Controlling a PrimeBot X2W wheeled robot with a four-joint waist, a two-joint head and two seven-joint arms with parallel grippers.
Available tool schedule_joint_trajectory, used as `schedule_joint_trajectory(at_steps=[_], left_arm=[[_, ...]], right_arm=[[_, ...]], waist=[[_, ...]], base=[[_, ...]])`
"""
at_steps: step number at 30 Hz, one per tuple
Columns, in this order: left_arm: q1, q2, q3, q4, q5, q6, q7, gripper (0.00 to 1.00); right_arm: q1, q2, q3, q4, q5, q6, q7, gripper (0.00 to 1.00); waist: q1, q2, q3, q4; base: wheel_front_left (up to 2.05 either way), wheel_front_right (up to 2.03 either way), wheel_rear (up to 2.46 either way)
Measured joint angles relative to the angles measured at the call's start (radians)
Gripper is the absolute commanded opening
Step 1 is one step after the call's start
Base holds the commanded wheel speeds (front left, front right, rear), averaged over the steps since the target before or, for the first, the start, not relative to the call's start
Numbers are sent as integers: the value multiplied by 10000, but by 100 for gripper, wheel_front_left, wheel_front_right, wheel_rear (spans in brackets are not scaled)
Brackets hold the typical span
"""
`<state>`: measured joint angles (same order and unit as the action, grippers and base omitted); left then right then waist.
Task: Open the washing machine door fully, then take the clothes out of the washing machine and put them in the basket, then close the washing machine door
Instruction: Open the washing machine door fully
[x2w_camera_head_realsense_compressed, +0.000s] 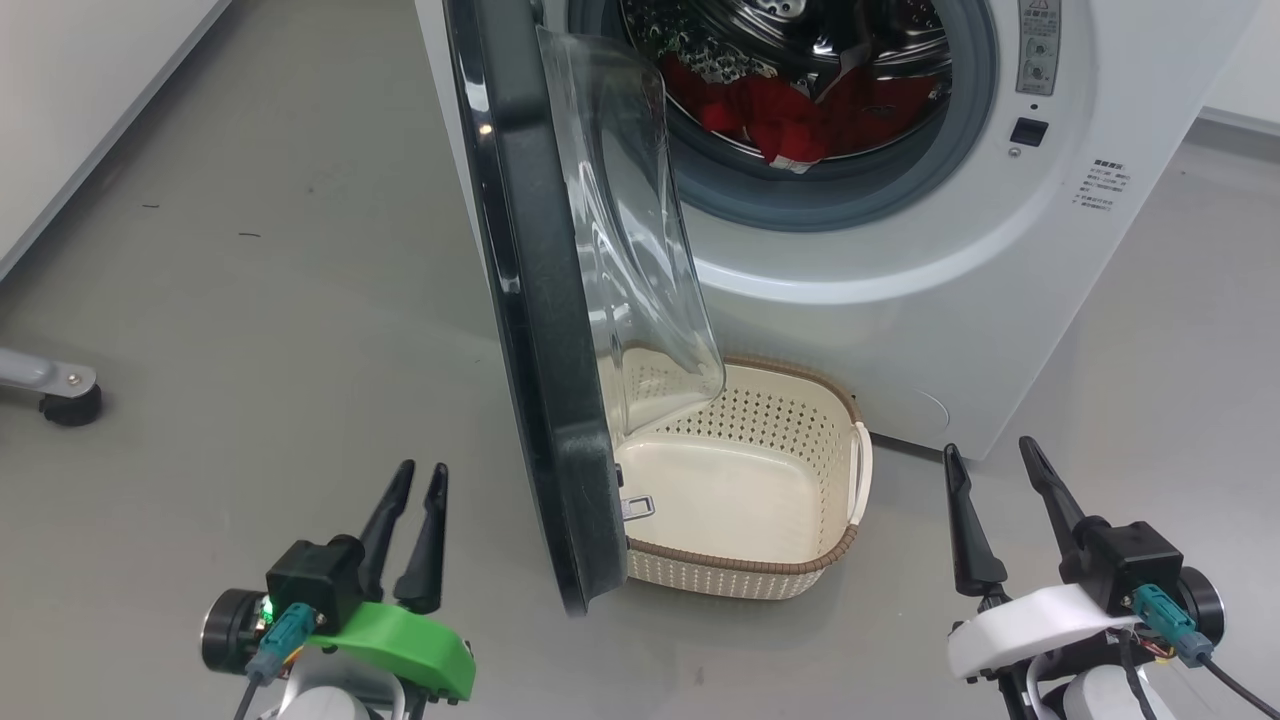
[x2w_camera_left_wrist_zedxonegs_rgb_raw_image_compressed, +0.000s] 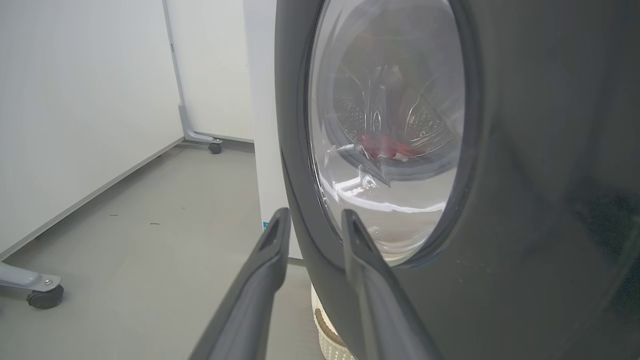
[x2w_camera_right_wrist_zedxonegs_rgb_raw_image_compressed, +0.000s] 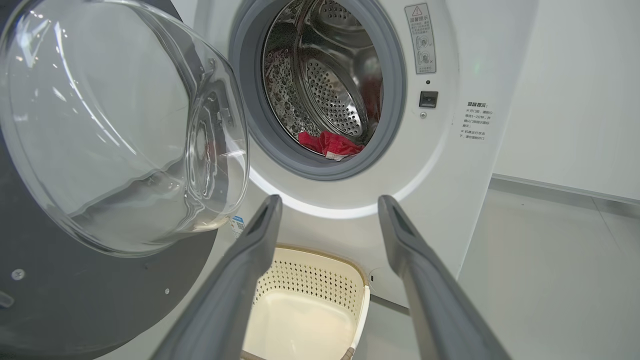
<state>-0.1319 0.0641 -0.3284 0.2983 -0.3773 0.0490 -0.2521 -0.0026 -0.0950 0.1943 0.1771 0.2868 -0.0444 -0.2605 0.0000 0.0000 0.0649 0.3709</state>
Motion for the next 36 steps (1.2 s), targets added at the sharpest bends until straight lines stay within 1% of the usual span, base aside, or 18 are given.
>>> schedule_joint_trajectory(at_steps=[1,7,9,13,15,20,26,32,36], left_arm=[[0,0,0,0,0,0,0,0],[70,6,-48,-6,2,0,13,0],[101,35,-42,-59,2,0,13,0],[98,127,6,-449,27,2,13,0],[88,144,46,-744,109,6,13,0],[-151,173,75,-1699,481,86,0,0],[-607,234,228,-3331,895,167,-4,0],[-927,230,159,-4924,1241,159,-48,0],[-952,224,-217,-5799,1312,-67,-52,0]], right_arm=[[0,0,0,0,0,0,0,100],[83,50,-184,61,-119,84,0,100],[83,79,-236,73,-190,161,0,100],[87,130,-345,84,-270,174,0,100],[99,161,-416,88,-311,251,0,100],[143,199,-600,92,-387,274,0,100],[167,268,-566,153,-508,500,0,100],[176,309,-569,184,-594,614,0,100],[196,332,-581,196,-610,702,0,100]], waist=[[0,0,0,0],[0,0,2,-6],[0,0,3,-4],[0,0,-3,22],[0,0,-7,47],[0,0,-21,176],[0,0,-88,312],[0,0,-137,367],[0,0,-177,380]], base=[[0,0,0],[0,0,0],[0,0,0],[0,0,0],[0,0,0],[0,0,0],[0,0,0],[0,0,0],[0,0,0]])
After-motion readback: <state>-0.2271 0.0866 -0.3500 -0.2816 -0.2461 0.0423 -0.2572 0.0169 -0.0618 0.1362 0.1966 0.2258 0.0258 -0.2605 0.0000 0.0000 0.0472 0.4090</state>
